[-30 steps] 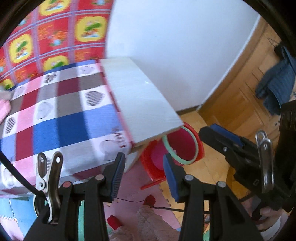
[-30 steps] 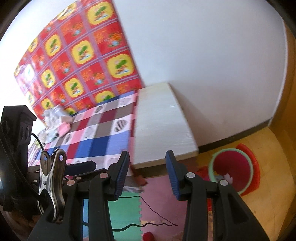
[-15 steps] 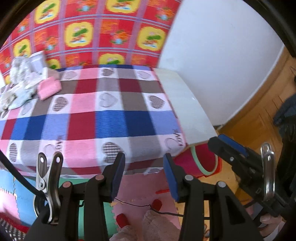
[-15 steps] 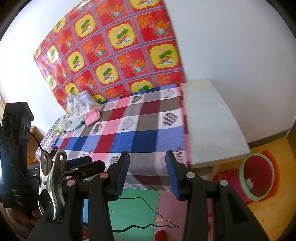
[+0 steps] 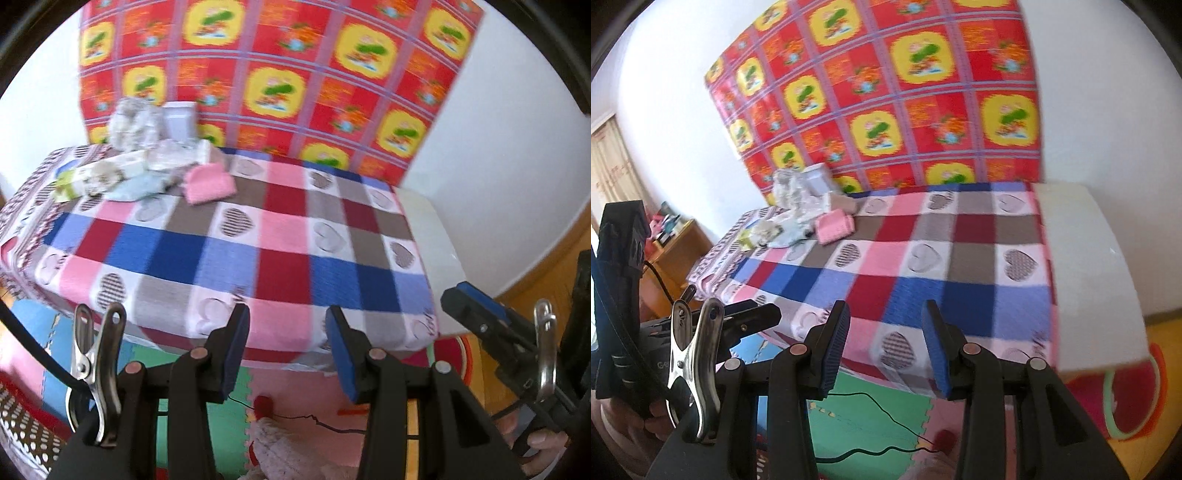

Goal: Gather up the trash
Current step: 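Move both tools back toward the trash pile on the bed, then lower the left tool onto the white shuttlecock and close its fingers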

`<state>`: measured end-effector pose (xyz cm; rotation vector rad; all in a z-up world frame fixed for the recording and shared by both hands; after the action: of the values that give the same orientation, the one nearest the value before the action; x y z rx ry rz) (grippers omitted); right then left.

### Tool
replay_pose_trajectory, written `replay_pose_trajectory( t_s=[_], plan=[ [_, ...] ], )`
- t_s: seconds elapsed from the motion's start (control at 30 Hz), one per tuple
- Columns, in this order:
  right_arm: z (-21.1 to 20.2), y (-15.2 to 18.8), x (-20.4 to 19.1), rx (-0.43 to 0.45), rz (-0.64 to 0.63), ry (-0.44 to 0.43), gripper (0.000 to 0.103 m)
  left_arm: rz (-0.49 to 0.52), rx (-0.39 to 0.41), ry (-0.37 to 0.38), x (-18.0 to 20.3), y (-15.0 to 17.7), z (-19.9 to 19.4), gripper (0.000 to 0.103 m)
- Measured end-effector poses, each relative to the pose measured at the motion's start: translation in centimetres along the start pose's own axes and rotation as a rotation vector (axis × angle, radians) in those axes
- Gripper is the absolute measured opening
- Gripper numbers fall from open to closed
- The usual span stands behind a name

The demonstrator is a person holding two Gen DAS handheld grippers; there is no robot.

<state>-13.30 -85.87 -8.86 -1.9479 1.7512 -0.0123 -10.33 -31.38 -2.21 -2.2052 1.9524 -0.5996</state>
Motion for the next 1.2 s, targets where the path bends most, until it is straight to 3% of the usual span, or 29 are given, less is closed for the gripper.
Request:
replay_pose_trajectory(
  t_s=[0.53, 0.93, 1.2],
  plan=[
    [7.7, -7.2, -6.7, -0.055, -0.119, -0.115, 0.041, -0.159, 0.023, -0.087, -10.0, -5.2, -0.2, 0.044],
    [13.3, -11.9, -9.3, -0.103, -0.156, -0.133, 0.041, -0.204, 0.009, -0.118, -14.8, -9.2, 1.4, 0.045],
    [15.6, -13.3, -10.1, -0.131, -0.164, -0.125, 0.041, -0.221, 0.006, -0.136, -17.6, -10.9, 2.3, 0.044]
  ],
)
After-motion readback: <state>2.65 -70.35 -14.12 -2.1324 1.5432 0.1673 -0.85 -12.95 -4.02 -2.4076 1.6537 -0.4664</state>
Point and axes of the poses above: each gripper's, at about its wrist camera, not at the fingertips, and z roughly the way its jaws point, x to its right, y to its underside, the point moved 7 cm from there along z, roughly the way its jaws point, and after that the axes turned 15 degrees about -x, right-handed, at the moved point
